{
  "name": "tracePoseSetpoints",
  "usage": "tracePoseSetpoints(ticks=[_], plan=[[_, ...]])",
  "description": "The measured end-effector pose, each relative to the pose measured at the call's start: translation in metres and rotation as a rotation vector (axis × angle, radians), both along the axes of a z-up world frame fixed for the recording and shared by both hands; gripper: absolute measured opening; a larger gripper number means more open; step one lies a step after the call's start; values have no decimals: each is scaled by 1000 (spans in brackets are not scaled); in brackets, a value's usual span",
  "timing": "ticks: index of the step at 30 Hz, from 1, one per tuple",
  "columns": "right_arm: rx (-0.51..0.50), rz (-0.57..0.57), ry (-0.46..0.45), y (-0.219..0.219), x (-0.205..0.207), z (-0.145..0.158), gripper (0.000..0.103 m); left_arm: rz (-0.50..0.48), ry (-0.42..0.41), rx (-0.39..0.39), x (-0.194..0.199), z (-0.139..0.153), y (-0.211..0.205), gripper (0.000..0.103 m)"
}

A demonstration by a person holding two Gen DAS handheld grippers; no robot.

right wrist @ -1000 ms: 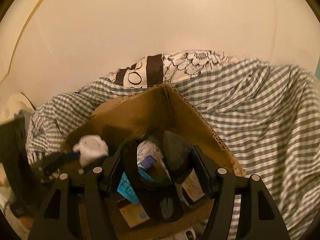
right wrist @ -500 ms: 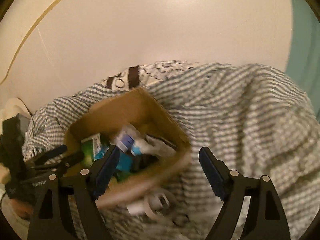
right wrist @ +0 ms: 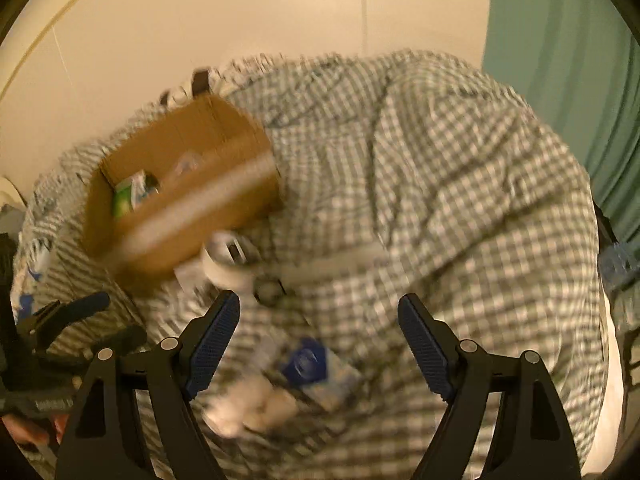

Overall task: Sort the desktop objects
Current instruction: 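Move both tools back toward the lace cloth and tissue pack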

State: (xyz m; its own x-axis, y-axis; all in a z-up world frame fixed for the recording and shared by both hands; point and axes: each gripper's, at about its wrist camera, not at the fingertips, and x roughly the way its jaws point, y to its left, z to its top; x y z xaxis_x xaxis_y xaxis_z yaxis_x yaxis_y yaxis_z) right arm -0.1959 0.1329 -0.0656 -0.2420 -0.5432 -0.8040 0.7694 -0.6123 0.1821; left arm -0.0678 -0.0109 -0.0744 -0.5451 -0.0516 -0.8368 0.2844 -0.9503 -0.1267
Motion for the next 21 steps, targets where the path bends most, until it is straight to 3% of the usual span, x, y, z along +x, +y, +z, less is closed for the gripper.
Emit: tracePoseSetpoints(ticks=[5, 7, 11, 14, 16, 21], plan=[[76, 7, -57, 10, 1, -53, 82, -92, -110, -45, 0, -47, 34, 95], [117, 6, -98, 7, -2, -73, 82, -108, -135, -12, -6, -57, 37, 77], [138, 39, -95, -1, -1, -79, 81, -106, -177, 49, -14, -70, 34, 63], [166, 72, -95, -9, 2, -86, 81, -152, -196, 86, -17, -79, 41, 46], [180, 88, -107, -13, 2, -90, 81, -188, -199, 80, -19, -82, 47, 19], [209, 136, -140, -26, 5, -100, 81, -178, -158, 85, -14, -68, 40, 12]])
